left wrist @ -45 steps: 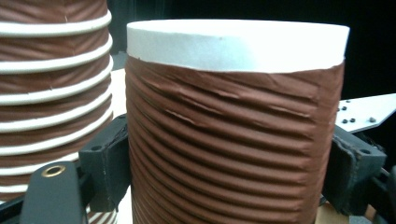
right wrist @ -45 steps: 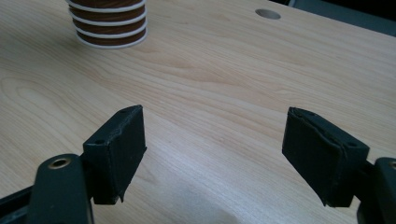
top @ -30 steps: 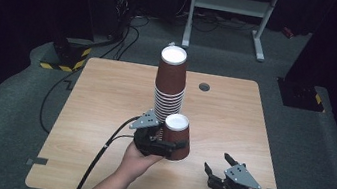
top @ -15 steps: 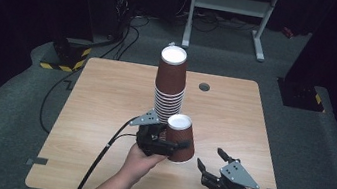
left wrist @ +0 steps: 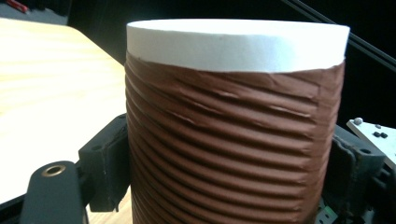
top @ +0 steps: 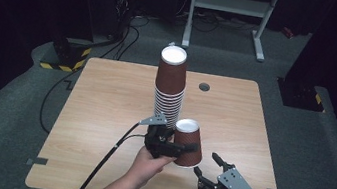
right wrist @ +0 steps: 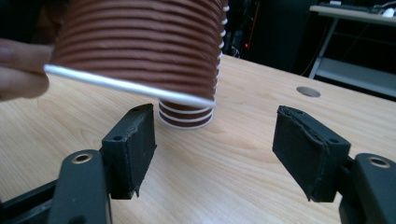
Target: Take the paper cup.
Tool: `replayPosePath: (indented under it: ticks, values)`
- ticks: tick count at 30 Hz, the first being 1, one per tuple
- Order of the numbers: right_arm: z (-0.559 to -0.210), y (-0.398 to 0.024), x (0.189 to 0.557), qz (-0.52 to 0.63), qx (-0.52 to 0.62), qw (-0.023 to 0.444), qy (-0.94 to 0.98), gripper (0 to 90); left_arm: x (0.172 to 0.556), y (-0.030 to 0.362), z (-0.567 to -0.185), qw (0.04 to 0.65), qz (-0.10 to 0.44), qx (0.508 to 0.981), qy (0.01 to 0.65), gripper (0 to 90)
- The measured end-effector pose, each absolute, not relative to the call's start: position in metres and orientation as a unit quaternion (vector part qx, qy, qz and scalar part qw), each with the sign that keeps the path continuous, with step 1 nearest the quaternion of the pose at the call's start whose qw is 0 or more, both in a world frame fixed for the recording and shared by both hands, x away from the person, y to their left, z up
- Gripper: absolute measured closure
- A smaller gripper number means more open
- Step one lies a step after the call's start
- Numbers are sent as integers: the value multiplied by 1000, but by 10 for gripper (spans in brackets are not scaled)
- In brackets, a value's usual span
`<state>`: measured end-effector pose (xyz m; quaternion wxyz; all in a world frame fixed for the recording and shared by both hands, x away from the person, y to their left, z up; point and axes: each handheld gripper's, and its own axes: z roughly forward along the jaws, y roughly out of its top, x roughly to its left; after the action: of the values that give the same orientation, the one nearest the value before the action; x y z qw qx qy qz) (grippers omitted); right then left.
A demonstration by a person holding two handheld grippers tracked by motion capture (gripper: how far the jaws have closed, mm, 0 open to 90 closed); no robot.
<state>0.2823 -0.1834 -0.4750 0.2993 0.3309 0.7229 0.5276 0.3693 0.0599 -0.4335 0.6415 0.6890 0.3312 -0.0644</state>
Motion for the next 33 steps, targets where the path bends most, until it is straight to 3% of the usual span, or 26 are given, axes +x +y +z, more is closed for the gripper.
replayPosePath:
  ticks: [21, 33]
  values:
    - [-475, -179, 278, 554, 310, 330, 699, 526, 370, 62, -425, 655, -84, 674, 331, 179]
    - [-474, -179, 275, 565, 308, 340, 686, 600, 369, 64, -420, 663, -94, 668, 325, 179]
